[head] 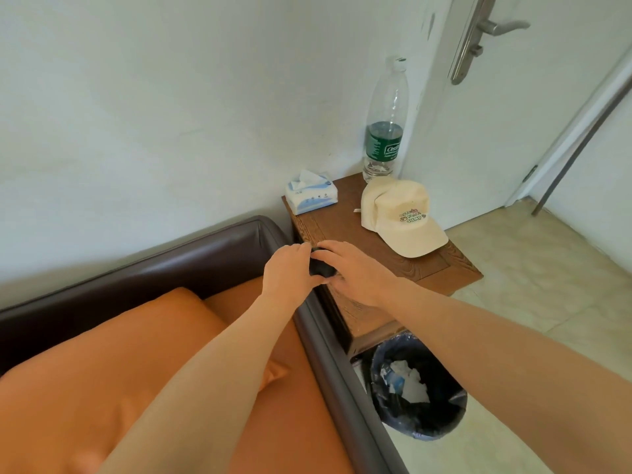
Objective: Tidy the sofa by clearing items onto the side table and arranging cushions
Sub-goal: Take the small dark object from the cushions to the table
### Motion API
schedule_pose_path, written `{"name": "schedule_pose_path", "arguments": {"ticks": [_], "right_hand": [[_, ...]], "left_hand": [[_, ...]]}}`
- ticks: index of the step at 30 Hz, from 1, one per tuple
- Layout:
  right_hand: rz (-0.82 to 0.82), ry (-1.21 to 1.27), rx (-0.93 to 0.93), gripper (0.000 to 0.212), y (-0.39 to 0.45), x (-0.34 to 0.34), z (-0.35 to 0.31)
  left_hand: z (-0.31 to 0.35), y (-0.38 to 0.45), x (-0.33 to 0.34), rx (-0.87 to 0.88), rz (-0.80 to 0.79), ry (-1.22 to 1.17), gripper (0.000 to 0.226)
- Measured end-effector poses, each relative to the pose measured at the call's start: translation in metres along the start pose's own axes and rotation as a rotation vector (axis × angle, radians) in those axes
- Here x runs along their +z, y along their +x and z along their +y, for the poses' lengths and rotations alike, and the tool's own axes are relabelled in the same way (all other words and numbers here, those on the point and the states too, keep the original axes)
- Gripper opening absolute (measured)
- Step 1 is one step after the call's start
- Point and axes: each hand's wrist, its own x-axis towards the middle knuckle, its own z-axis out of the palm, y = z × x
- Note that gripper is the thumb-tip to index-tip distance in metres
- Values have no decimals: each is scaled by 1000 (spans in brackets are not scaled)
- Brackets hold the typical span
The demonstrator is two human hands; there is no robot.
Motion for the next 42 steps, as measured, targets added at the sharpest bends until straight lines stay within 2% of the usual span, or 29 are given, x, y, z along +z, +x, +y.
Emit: {"name": "schedule_pose_path", "arguments": {"ticks": [8, 15, 24, 34, 38, 42], "right_hand": [[-49, 79, -8, 53, 58, 15, 77], [-119, 77, -74, 54, 117, 43, 141], [-209, 25, -169, 51, 156, 69, 187], [-136, -61, -223, 52, 170, 82, 206], [-3, -202, -235, 50, 171, 84, 208], [102, -247, -241, 46, 170, 86, 207]], "left_hand": [[-12, 76, 37, -72, -37, -58, 46], [-35, 143, 83, -133, -66, -2, 47], [-53, 174, 127, -226, -63, -93, 48], [-59, 188, 137, -232, 69, -85, 48], [-57, 195, 140, -227, 134, -52, 42], [-61, 196, 145, -135, 224, -23, 38]]}}
